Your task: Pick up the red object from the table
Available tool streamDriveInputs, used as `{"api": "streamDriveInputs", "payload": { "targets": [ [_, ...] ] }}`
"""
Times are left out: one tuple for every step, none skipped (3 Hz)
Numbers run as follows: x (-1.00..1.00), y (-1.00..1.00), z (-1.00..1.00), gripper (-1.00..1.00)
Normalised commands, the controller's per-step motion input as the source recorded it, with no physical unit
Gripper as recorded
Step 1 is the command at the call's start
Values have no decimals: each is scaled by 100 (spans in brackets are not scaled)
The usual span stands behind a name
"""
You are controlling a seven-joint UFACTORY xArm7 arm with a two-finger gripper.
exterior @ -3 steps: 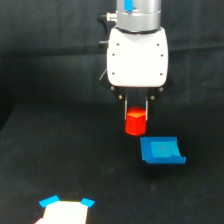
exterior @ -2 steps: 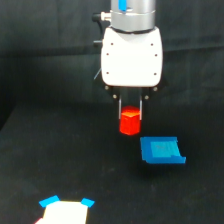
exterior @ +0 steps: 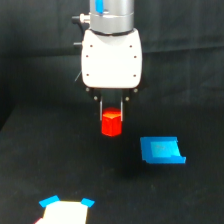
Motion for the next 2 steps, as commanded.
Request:
{"api": "streamDriveInputs", "payload": {
  "targets": [
    [-21,-85,28,-66],
    [76,-45,51,-99]
  ]
}}
